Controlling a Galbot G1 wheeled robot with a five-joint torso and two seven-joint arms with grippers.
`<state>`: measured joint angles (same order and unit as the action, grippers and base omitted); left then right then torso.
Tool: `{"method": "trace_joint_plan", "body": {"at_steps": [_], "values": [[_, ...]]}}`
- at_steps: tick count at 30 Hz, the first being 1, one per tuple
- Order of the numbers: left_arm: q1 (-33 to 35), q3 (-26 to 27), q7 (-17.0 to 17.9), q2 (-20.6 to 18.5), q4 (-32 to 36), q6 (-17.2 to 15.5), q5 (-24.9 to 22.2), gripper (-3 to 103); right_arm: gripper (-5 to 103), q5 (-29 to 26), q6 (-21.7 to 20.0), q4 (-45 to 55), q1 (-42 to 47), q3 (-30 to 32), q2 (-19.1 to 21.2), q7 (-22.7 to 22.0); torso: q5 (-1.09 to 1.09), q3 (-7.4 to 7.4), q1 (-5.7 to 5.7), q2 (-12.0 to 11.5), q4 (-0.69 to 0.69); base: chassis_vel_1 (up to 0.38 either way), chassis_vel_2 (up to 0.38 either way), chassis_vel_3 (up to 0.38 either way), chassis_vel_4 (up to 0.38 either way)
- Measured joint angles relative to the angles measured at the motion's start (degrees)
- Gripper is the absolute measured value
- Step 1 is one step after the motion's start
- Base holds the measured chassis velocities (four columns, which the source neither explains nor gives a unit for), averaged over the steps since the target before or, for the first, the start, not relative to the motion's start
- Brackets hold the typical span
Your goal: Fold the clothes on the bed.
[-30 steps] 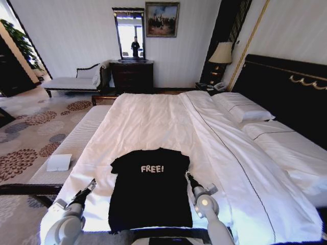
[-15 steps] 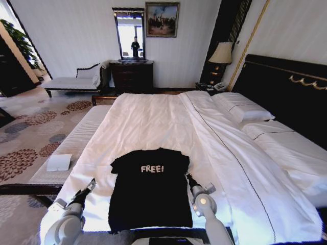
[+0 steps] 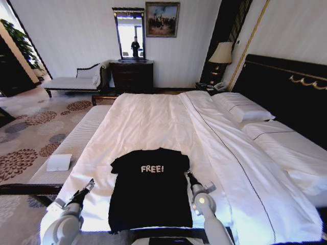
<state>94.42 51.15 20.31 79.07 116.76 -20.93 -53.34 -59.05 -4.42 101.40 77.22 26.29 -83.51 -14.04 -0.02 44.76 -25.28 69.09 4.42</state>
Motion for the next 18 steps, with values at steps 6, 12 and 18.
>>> {"method": "trace_joint_plan", "body": {"at_steps": [6, 12, 18], "values": [[-0.64, -0.31, 0.03, 0.19, -0.27, -0.07, -0.02, 100, 0, 4.61, 3.1, -2.05, -0.04, -2.91, 1.19, 7.7, 0.02, 0.0, 0.0, 0.0, 0.0, 0.0, 0.0, 0.0, 0.0], [-0.67, -0.69, 0.03, 0.33, -1.65, -0.08, 0.81, 100, 0, 11.1, 7.47, -8.81, -2.05, -6.52, 2.72, 17.07, 0.02, 0.0, 0.0, 0.0, -0.01, 0.0, 0.0, 0.0, 0.0], [-1.17, -0.72, 0.02, 0.39, -2.12, -0.08, 0.94, 100, 0, 15.2, 9.04, -11.7, -1.99, -8.49, 2.78, 21.98, 0.01, 0.0, 0.0, 0.0, -0.01, 0.0, 0.0, 0.0, 0.0]]}}
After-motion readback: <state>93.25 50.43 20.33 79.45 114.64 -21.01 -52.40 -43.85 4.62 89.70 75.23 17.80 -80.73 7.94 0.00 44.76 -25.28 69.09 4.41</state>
